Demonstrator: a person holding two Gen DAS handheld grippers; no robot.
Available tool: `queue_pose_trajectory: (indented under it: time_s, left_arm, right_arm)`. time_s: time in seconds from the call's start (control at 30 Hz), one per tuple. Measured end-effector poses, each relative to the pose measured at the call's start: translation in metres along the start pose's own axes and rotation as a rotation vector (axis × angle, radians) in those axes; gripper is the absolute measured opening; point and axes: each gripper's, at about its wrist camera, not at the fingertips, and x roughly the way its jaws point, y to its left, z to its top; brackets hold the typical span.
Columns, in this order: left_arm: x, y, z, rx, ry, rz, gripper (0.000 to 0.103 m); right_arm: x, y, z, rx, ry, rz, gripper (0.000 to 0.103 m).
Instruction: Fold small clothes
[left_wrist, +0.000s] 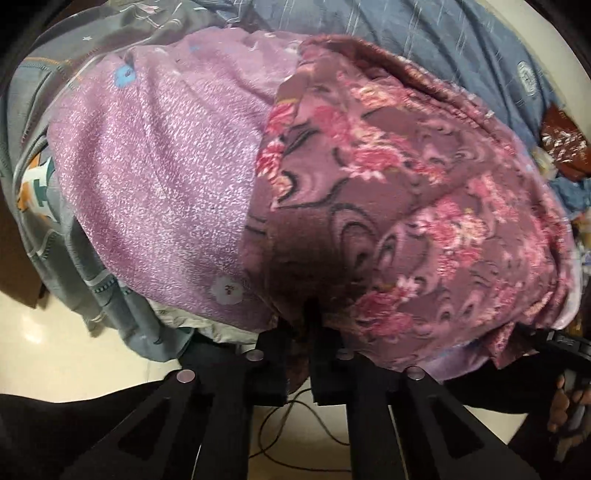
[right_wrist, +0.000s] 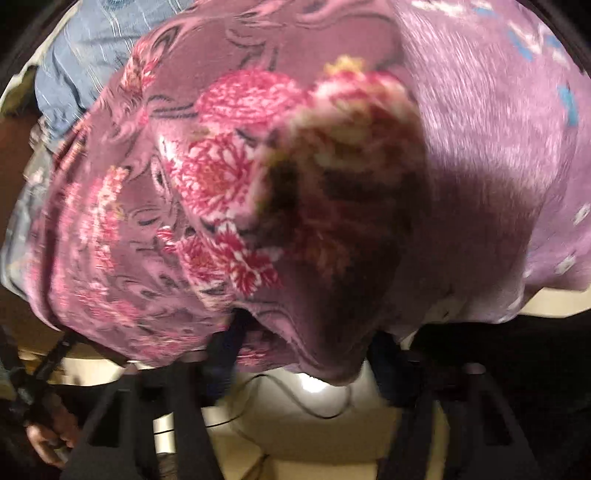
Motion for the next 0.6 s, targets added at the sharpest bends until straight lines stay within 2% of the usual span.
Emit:
queue_pose_trajectory:
  time_s: [0.03, 0.1, 0.23, 0.37, 0.43, 0.6]
  left_arm:
    - [-0.005, 0.004, -0.002, -0.01, 0.0, -0.026, 0.004]
    - [-0.013, 0.008, -0.004, -0.031, 0.004, -0.087, 0.004]
    - [-0.036, 0.006, -0.005, -0.008, -0.01, -0.167, 0.003]
    - [-0.062, 0.002, -0.002, 0.02, -0.045, -0.262, 0.003]
    - [-0.078, 0.009, -0.006, 0.032, -0.052, -0.293, 0.003]
    - [-0.117, 0.021, 0.002, 0.029, -0.078, -0.392, 0.003]
  right_arm:
    - [-0.004, -0.001, -0.001, -0.012, 0.002, -0.014, 0.007]
    - [-0.015, -0.002, -0.006, -0.035, 0.015, 0.005, 0.006]
    - [-0.046, 0.01, -0.015, -0.117, 0.034, 0.093, 0.006]
    - [-0.097, 0.024, -0.017, -0.208, 0.005, 0.259, 0.005]
    - [-0.127, 0.031, -0.012, -0.241, -0.037, 0.379, 0.005]
    - [-0.185, 0.045, 0.008, -0.269, -0.17, 0.593, 0.005]
